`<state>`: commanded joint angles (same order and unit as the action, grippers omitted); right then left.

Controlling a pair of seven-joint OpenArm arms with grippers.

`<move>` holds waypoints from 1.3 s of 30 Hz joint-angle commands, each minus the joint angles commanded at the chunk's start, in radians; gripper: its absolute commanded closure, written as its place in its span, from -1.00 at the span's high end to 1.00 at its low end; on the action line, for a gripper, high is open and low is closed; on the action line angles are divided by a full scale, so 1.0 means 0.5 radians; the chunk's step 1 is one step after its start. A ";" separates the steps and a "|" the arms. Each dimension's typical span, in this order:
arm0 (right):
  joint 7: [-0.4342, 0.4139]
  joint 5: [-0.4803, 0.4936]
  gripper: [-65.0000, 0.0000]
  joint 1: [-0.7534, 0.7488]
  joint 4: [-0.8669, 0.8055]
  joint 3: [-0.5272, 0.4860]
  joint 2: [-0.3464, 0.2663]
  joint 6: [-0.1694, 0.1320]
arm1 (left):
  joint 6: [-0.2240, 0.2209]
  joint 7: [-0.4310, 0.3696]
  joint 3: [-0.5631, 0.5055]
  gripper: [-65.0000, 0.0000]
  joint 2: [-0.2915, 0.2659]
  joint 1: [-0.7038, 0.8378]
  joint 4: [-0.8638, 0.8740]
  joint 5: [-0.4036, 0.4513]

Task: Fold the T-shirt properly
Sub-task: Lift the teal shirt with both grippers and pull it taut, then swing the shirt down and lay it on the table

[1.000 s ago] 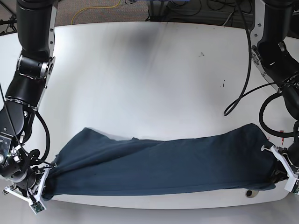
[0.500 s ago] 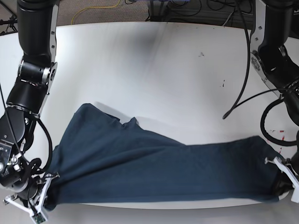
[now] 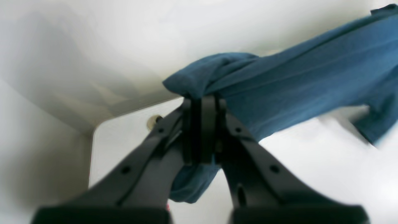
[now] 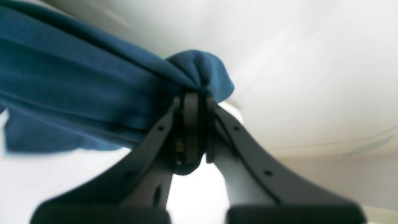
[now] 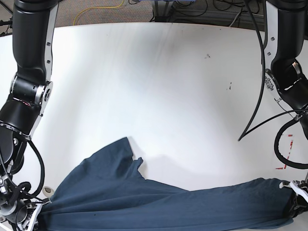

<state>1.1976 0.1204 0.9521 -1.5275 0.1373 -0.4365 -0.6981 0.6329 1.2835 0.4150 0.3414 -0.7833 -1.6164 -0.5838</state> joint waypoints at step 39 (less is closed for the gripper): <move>-0.282 -0.003 -1.00 -2.041 -0.549 0.466 0.433 0.000 | 0.012 -0.012 0.003 -1.00 0.018 1.722 -0.144 0.015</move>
<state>1.0564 0.1189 -0.0683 -1.8021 0.3705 -0.2202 -0.6981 0.6391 1.2774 0.4166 0.3506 0.0775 -1.6886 -0.5762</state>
